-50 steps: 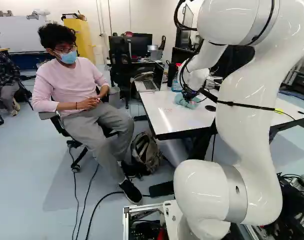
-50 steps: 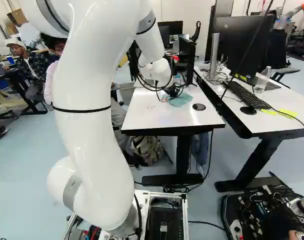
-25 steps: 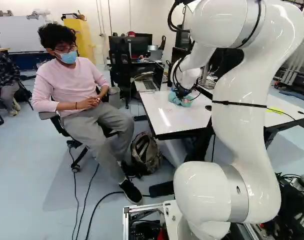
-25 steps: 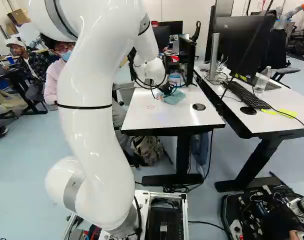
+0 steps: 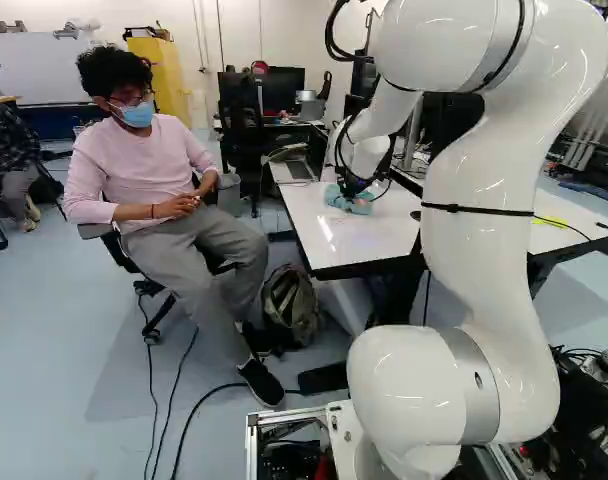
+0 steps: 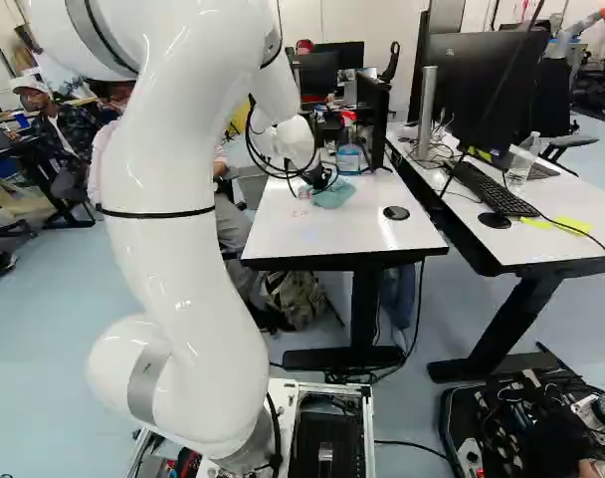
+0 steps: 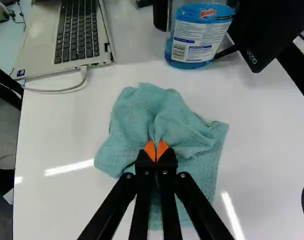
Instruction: Clean the table with the green towel
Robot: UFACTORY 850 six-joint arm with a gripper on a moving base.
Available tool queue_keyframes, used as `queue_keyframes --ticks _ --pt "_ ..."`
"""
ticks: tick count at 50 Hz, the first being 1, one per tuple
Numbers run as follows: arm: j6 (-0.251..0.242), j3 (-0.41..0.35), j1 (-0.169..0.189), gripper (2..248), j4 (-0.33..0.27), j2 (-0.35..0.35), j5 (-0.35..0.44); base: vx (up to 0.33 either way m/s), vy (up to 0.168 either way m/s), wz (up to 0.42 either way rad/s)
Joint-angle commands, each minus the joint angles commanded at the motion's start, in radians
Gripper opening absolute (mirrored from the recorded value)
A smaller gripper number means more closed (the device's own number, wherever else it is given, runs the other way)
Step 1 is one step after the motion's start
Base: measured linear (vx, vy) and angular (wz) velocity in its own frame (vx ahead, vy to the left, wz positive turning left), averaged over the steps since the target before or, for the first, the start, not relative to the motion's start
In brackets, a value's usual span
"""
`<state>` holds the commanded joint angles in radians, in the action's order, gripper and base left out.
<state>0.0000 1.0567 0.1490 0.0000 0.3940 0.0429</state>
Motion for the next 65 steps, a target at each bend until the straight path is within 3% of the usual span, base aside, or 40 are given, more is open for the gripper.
queue_keyframes --ticks 13,26,51,65 --pt "0.000 -0.064 0.005 24 0.000 -0.051 0.000 0.000 0.000 0.000" --pt "0.000 -0.094 0.037 24 0.000 -0.075 0.000 0.000 0.000 0.000" --pt "0.000 -0.082 0.113 24 0.000 -0.065 0.000 0.000 0.000 0.000" --pt "0.000 -0.033 0.144 24 0.000 -0.026 0.000 0.000 0.000 0.000"
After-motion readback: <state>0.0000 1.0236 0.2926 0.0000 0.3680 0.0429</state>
